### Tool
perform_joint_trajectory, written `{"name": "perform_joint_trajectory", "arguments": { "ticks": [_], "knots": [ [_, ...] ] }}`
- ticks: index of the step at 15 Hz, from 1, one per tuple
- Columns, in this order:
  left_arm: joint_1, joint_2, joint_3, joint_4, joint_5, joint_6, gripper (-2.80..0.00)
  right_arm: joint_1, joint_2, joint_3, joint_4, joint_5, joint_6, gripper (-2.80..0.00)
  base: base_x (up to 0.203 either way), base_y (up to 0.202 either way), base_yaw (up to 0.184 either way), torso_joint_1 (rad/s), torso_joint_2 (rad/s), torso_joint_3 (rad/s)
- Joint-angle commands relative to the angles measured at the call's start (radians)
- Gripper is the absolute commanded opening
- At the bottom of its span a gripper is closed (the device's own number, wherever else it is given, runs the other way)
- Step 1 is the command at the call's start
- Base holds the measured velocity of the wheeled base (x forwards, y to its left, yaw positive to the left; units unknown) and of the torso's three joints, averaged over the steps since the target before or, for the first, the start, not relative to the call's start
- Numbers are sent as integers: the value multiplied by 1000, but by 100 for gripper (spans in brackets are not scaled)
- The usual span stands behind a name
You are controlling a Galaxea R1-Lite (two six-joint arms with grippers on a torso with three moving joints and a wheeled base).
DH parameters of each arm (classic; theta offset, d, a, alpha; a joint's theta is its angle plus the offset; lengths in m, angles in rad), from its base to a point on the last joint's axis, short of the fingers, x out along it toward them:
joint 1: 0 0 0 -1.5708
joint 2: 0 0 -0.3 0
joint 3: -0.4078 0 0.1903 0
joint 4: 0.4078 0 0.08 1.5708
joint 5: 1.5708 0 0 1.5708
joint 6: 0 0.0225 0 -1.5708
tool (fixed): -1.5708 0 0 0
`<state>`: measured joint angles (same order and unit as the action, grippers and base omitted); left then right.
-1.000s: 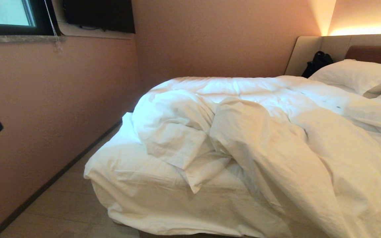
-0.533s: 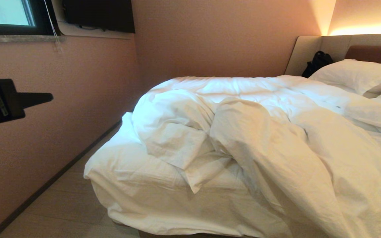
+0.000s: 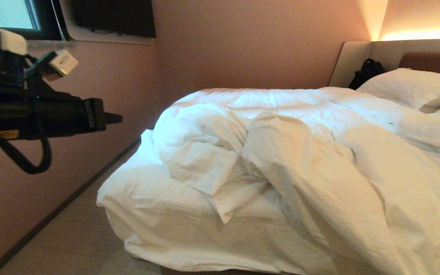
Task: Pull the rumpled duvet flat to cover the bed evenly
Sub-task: Hold the folded corner of the quilt
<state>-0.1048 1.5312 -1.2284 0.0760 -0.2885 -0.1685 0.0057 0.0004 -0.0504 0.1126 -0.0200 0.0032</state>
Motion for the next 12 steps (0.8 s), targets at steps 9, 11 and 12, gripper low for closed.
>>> {"name": "perform_joint_trajectory", "arguments": {
  "ticks": [9,11,12],
  "knots": [
    [-181,392,-90,-18,-5,28,-280,0,0,0,1,0,0,-280,0,0,0,0,0,0],
    [-218,441,-60,-130,-2,-2,-280,0,0,0,1,0,0,-280,0,0,0,0,0,0],
    [-235,457,-41,-179,1,-17,-280,0,0,0,1,0,0,-280,0,0,0,0,0,0]
  ]
}}
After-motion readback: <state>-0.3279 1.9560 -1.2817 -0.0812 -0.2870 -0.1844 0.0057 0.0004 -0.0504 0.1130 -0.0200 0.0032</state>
